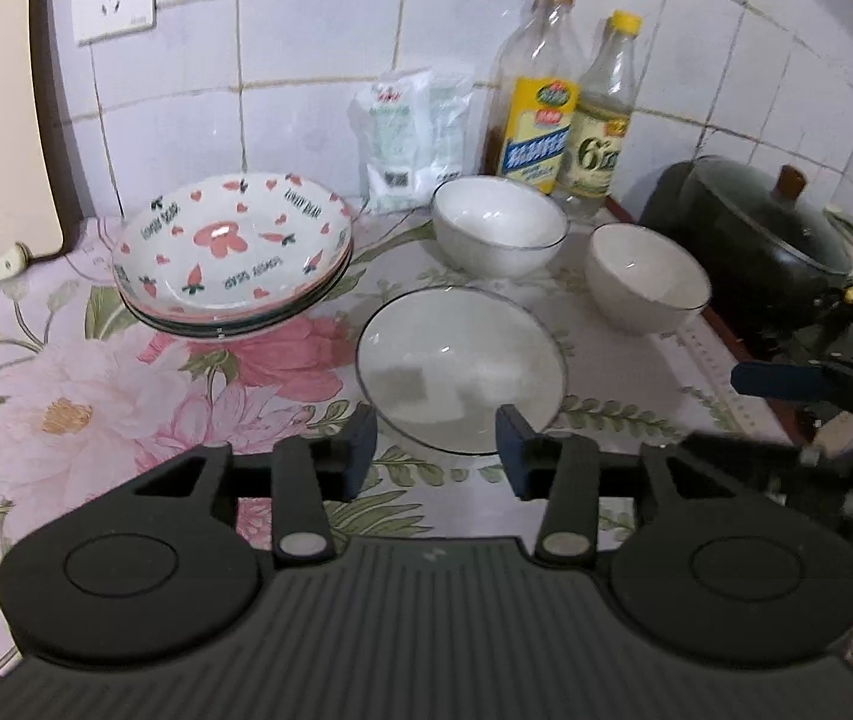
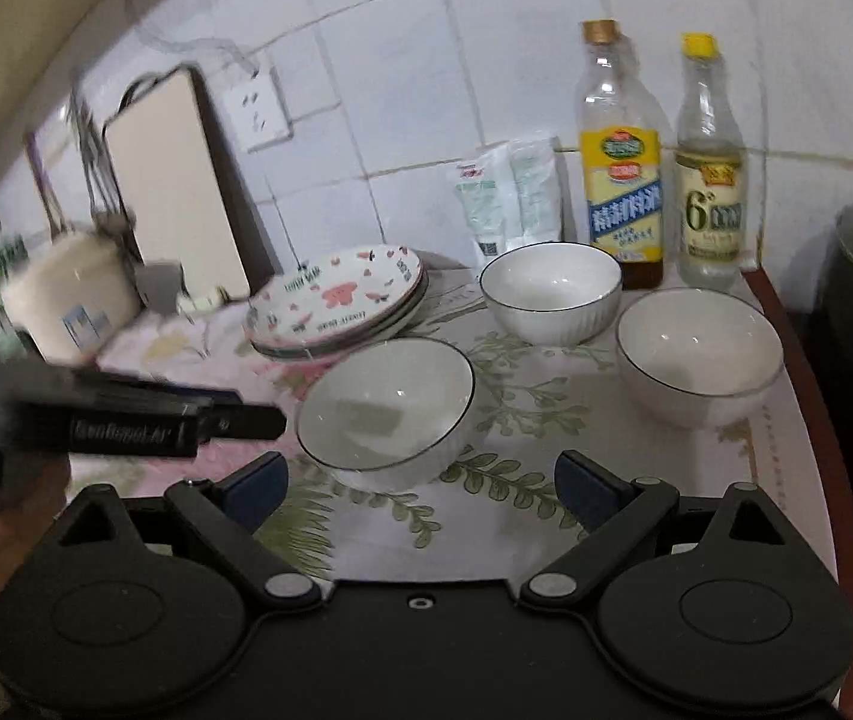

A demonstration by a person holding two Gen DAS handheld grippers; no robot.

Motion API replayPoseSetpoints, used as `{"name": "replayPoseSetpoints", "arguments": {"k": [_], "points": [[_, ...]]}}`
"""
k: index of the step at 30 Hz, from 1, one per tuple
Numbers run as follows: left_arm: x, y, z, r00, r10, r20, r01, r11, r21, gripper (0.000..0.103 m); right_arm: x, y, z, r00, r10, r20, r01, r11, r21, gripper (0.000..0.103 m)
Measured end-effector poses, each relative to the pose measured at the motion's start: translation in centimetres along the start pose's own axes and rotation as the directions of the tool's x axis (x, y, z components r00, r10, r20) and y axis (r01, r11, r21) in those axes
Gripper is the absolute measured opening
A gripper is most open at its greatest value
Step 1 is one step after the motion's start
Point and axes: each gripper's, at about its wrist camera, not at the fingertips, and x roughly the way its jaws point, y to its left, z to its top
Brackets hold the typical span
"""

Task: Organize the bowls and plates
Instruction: 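Move both tools to a second white bowl and close on its rim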

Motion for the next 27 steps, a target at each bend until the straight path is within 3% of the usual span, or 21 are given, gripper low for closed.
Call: {"name": "replayPoseSetpoints", "arguments": {"k": [13, 19, 27], "points": [[-3.3, -5.2, 0.9, 0.999, -0.022, 0.027, 0.021, 0.999, 0.039, 0.063, -4.7, -1.8, 3.3, 0.989, -0.143, -0.019, 0.143, 0.990, 0.009, 0.093], [-2.1, -8.1, 1.4, 0.998, -0.053, 0.033, 0.052, 0.999, 0.013, 0.066, -5.2, -4.5, 4.3, 0.981, -0.193, -0.026, 0.195, 0.979, 0.059, 0.089], [1.7, -11.4, 2.5, 0.995, -0.091, 0.042, 0.093, 0.995, -0.037, 0.064, -3.0, -9.0, 5.5, 0.970, -0.234, -0.063, 0.241, 0.954, 0.180, 0.083]]}}
